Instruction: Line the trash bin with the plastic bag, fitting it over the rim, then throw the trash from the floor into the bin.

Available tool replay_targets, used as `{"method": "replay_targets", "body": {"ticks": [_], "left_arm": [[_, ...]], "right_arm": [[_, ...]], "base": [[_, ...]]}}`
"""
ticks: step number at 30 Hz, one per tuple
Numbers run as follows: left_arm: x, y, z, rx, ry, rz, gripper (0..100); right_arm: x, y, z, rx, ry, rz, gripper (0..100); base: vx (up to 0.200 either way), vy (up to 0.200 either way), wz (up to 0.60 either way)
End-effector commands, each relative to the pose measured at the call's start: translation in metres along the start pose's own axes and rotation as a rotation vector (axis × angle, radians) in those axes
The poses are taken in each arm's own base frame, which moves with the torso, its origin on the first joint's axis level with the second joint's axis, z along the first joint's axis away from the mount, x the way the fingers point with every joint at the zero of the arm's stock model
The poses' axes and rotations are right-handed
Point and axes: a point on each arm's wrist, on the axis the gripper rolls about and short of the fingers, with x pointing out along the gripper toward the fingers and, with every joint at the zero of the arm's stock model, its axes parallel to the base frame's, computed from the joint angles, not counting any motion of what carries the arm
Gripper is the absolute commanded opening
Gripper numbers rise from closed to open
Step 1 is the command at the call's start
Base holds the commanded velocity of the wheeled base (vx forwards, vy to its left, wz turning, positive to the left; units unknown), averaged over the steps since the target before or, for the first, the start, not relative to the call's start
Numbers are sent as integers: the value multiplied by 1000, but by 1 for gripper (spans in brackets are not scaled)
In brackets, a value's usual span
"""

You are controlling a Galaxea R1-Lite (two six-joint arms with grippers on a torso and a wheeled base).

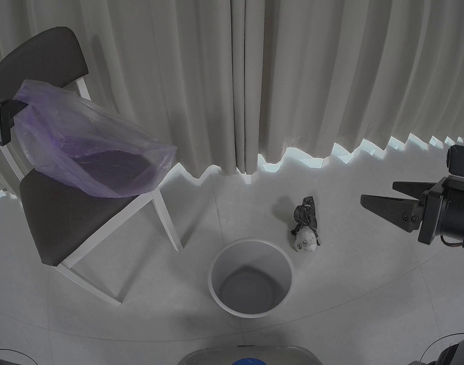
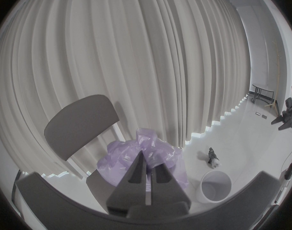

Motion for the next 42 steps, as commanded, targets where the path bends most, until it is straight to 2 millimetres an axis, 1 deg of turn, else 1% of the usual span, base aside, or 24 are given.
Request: {"method": "replay_targets", "body": {"ticks": [1,6,9,13,17,18,20,23,31,36,42], "left_arm": [[-2,0,10,-15,-20,-13,0],[-6,-6,26,-92,-62,-65,0],[-10,-9,32,-107,-70,-92,0],[-14,-12,41,-106,-84,-124,0],[-13,-12,44,-106,-81,-129,0],[-13,-11,45,-106,-83,-129,0],[-13,-11,46,-107,-86,-130,0],[-15,-14,48,-105,-96,-152,0],[-22,-21,50,-105,-114,-205,0],[-30,-22,53,-104,-138,-221,0],[-32,-22,54,-103,-144,-224,0]], "right_arm": [[12,3,-8,2,33,13,100],[22,10,-18,-7,36,50,100],[27,14,-23,-15,35,70,100],[38,15,-32,-19,77,66,100],[48,15,-40,-10,110,58,100],[54,15,-42,1,110,59,100],[57,16,-44,5,112,59,100],[68,18,-47,17,99,67,100],[84,21,-48,55,79,74,100],[101,23,-52,72,58,81,100],[116,26,-53,85,34,88,100]], "base": [[0,0,0],[0,0,0],[0,0,0],[0,0,0],[0,0,0],[0,0,0],[0,0,0],[0,0,0],[0,0,0],[0,0,0],[0,0,0]]}}
